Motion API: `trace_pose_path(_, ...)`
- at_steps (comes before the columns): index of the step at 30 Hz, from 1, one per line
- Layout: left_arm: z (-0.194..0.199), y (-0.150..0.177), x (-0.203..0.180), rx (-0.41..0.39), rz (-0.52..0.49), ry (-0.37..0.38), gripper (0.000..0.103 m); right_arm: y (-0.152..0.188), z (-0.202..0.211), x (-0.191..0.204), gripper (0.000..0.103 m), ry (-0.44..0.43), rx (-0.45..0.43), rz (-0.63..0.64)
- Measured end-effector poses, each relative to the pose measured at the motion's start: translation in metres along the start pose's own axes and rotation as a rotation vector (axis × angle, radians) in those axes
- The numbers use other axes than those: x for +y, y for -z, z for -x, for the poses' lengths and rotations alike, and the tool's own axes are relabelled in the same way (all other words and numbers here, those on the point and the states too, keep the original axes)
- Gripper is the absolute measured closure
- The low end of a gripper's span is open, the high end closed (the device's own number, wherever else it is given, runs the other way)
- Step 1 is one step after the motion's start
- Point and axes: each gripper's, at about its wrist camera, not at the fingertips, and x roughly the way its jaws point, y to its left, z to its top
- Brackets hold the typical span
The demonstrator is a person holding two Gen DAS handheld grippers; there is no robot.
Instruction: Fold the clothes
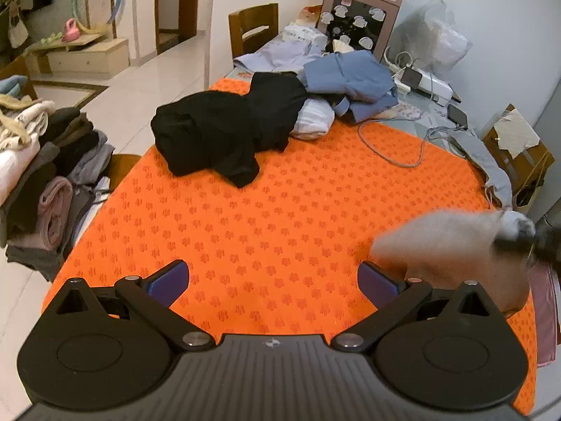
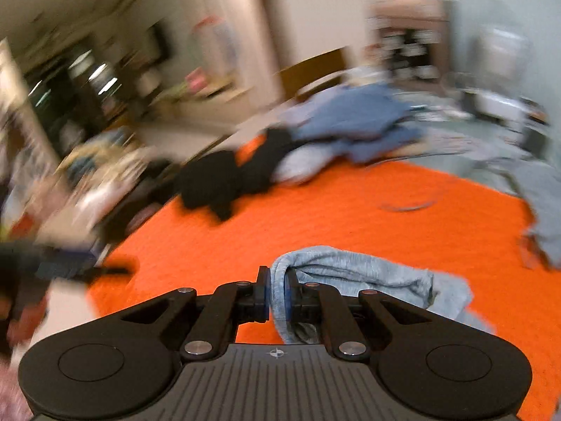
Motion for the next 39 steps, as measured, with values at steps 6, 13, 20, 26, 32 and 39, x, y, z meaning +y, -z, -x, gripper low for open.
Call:
trace_pose_path(6, 0.002, -0.003, -0.014, -0.007, -0.065, 0.052, 0.0, 0.02, -0.009, 0.028, 0.079, -0.113, 0.135, 0.102)
trace_pose_path(13, -0.007, 0.005, -0.065, 0.001, -0.19, 0.195, 0.0, 0.027, 0.037, 0.0, 0.065, -0.047, 0.097, 0.045)
trace_pose_path(20, -0.03, 0.02, -0.135, 0.056, -0.337, 0.349, 0.0, 0.056, 0.063, -0.06, 0.065, 0.143, 0.099, -0.137)
trace_pose_path(26, -0.061, 0.023, -0.197, 0.099, -0.443, 0.428, 0.0, 0.092, 0.071, -0.095, 0.065, 0.248, 0.119, -0.281)
trace_pose_path(32, -0.095, 0.025, -0.247, 0.125, -0.515, 0.466, 0.001, 0.117, 0.076, -0.106, 0.065, 0.302, 0.129, -0.364)
trace_pose_path(39, -0.116, 0.025, -0.243, 0.152, -0.515, 0.409, 0.085, 0.127, 0.074, -0.105, 0.064, 0.305, 0.118, -0.41)
